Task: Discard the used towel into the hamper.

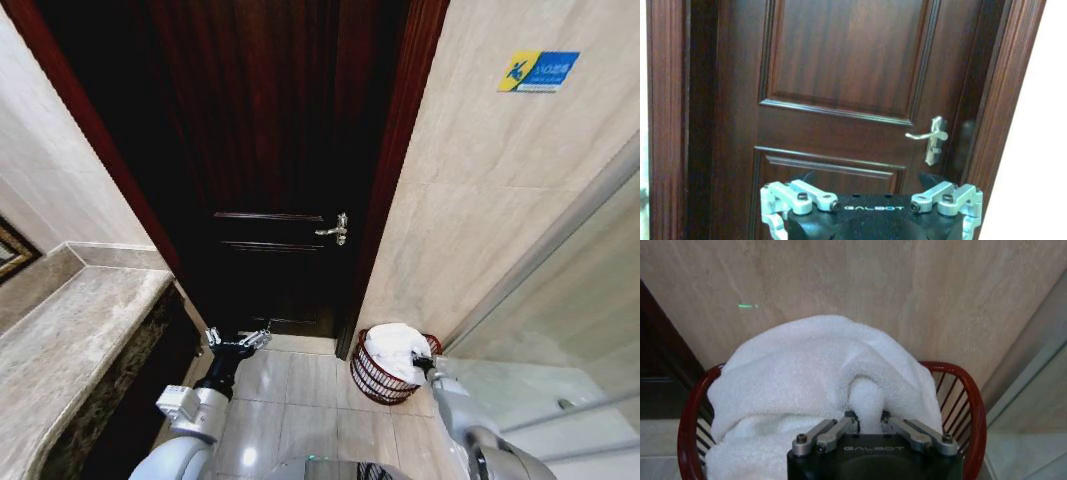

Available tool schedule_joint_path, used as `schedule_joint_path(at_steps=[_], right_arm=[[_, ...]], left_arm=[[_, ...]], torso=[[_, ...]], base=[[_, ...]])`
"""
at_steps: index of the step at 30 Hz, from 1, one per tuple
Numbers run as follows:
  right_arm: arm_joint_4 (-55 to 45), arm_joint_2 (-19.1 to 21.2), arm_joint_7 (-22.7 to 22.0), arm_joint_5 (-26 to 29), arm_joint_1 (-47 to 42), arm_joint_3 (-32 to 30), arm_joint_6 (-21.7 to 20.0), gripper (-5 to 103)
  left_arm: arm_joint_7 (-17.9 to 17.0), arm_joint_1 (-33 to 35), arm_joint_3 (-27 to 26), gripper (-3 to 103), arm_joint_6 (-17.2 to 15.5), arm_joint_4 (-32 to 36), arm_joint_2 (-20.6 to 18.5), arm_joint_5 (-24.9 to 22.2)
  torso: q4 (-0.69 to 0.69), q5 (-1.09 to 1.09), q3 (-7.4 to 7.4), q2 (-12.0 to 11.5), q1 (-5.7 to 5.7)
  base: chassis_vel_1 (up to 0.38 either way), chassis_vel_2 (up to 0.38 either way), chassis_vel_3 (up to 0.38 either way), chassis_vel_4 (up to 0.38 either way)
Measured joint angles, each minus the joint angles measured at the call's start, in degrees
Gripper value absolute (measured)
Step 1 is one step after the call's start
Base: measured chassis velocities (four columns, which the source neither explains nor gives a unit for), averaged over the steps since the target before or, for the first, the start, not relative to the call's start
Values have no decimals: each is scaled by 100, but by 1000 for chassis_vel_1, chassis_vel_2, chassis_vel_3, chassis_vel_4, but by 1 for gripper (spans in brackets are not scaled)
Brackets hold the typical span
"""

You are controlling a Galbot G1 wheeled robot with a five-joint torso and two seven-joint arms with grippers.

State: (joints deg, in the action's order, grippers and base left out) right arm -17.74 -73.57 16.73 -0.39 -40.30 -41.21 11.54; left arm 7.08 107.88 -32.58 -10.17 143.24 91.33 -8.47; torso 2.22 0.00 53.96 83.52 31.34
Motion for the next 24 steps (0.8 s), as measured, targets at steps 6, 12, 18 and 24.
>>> schedule_joint_path(at_steps=[6, 12, 18, 24], right_arm=[[-51, 46, 125, -169, -54, 1, -14, 13], [-39, 30, 117, -211, -47, -11, -98, 13], [-77, 69, 239, -120, -6, 14, -270, 13], [71, 95, 339, -366, 177, 32, -544, 13]], left_arm=[[0, 0, 0, 100, 0, 0, 0, 0], [0, 0, 0, 100, 0, 0, 0, 0], [0, 0, 0, 100, 0, 0, 0, 0], [0, 0, 0, 100, 0, 0, 0, 0]], torso=[[0, -1, -98, -185, -86], [0, 1, -208, -401, -190], [0, 0, -240, -469, -225], [0, -1, -241, -472, -227]], base=[[0, 0, 0, 0], [0, 0, 0, 0], [0, 0, 0, 0], [0, 0, 0, 0]])
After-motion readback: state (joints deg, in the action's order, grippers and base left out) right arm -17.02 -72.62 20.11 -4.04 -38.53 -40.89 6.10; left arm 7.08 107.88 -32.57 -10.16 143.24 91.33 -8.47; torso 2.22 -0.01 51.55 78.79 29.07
